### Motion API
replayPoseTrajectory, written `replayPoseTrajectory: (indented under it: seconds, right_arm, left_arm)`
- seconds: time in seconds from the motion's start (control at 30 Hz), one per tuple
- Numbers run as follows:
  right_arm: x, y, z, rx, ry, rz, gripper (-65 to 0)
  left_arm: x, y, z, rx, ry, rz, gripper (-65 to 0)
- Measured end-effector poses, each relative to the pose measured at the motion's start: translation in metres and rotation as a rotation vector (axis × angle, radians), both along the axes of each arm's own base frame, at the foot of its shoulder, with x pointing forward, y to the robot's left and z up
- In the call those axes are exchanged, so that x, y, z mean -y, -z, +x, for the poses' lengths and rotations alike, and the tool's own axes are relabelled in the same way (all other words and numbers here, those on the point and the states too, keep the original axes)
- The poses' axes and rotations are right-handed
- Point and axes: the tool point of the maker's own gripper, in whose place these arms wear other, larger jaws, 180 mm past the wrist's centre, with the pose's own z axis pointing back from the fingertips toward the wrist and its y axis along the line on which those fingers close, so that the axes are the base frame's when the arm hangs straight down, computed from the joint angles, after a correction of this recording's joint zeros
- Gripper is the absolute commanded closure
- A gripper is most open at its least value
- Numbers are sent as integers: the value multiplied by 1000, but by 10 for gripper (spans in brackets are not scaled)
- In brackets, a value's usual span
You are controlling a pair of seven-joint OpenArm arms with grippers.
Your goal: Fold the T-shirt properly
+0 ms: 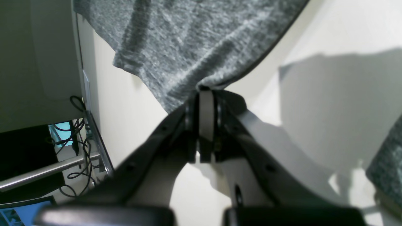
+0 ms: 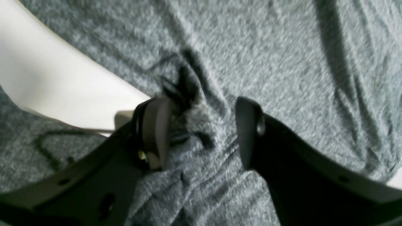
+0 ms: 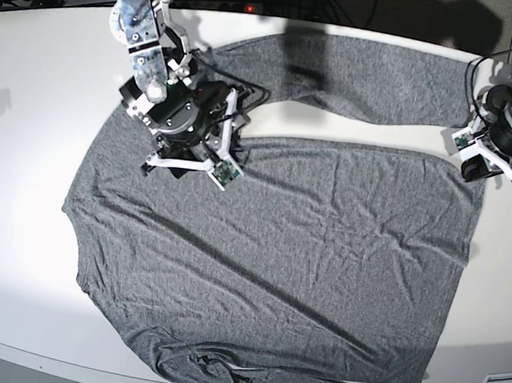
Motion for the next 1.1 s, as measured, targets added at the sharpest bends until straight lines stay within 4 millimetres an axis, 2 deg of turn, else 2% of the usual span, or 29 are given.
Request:
replayPoseTrajectory:
  seconds: [0.1,0.2,0.3,0.53,0.63,0.77,0.97,1.1]
  right_arm:
    - [3,-22,0,45,-87,-3,-326]
    - [25,-45,-2,82,-170,-86,-326]
    - [46,-56,-14,56,-266,-147,-326]
    - [119,-44,-49,-74,-337,-362,-326]
    - [138,-41,-61,-115,-361,-416,-326]
    - [140,-39,-69,-122,-400,-403,-326]
    - [129,-37,-73,-62,-474,-385,-325]
    - [126,-26,-78,-39,-546,-414,-325]
  left_arm:
    - [0,0,0,1,2,-2,0]
    - [0,0,0,1,2,-2,0]
    - [-1,0,0,-2,-14,-8,0]
    - [-1,0,0,-5,-34,-27,0]
    - [-1,0,0,-6,-35,-27,0]
    - [-1,0,0,-6,-35,-28,0]
    - [-1,0,0,-6,-34,-28,0]
    - [-1,0,0,-5,-33,-28,0]
